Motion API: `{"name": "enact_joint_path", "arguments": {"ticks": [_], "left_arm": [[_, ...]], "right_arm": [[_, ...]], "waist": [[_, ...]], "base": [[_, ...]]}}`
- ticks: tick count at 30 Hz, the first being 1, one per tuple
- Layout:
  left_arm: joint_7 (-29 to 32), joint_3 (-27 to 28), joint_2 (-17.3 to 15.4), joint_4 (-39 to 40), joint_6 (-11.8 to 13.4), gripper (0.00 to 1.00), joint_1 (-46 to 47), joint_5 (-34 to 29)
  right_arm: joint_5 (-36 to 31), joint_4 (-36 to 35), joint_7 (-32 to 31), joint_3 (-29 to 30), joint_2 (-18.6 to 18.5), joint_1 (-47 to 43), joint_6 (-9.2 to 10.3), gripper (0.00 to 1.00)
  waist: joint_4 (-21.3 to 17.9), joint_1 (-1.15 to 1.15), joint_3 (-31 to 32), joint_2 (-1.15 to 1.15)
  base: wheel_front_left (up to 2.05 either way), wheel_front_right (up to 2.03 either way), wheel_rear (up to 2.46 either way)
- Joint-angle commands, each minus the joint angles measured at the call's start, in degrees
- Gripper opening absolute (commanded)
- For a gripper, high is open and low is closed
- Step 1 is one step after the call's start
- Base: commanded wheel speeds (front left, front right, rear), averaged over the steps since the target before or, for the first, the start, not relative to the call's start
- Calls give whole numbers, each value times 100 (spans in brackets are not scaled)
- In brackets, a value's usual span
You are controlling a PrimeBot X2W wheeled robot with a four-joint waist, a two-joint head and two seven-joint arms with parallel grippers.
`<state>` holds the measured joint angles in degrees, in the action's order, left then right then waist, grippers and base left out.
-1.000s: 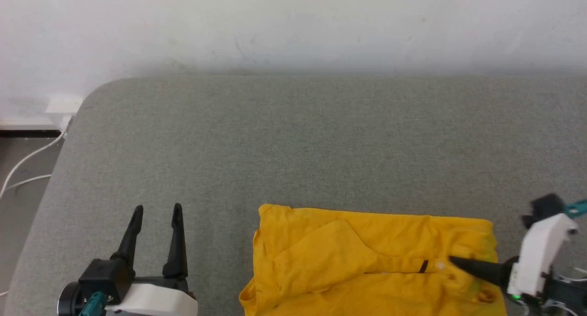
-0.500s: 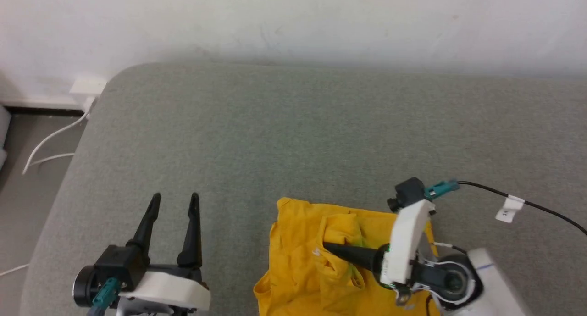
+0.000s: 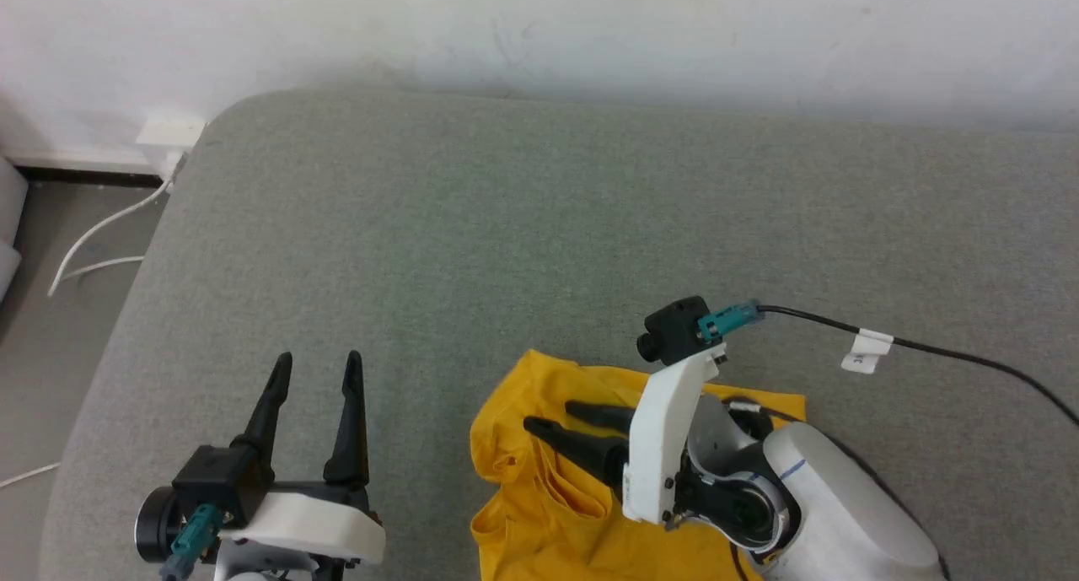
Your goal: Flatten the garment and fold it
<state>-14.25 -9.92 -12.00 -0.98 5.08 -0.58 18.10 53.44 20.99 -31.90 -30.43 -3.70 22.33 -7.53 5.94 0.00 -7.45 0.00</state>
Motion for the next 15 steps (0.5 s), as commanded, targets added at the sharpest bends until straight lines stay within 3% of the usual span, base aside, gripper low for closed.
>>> {"name": "enact_joint_path", "arguments": {"ticks": [1,4,7,15], "left_arm": [[-48,20,10,-23,-11,100,25,22],[-53,44,5,-46,-8,100,11,31],[-55,58,15,-84,-6,100,-18,74],[-57,157,-34,-114,53,100,-107,153]], "right_arm": [[-206,-113,129,-118,-122,110,4,100],[-873,-472,571,-421,-449,209,4,100],[-1655,-750,1159,-371,-740,144,4,100],[-3180,-1477,2718,1292,-828,-885,4,100]], "waist": [[-55,0,45,0],[-146,0,118,0],[-219,0,190,0],[-448,0,363,0]], "base": [[0,0,0],[0,0,0],[0,0,0],[0,0,0]]}}
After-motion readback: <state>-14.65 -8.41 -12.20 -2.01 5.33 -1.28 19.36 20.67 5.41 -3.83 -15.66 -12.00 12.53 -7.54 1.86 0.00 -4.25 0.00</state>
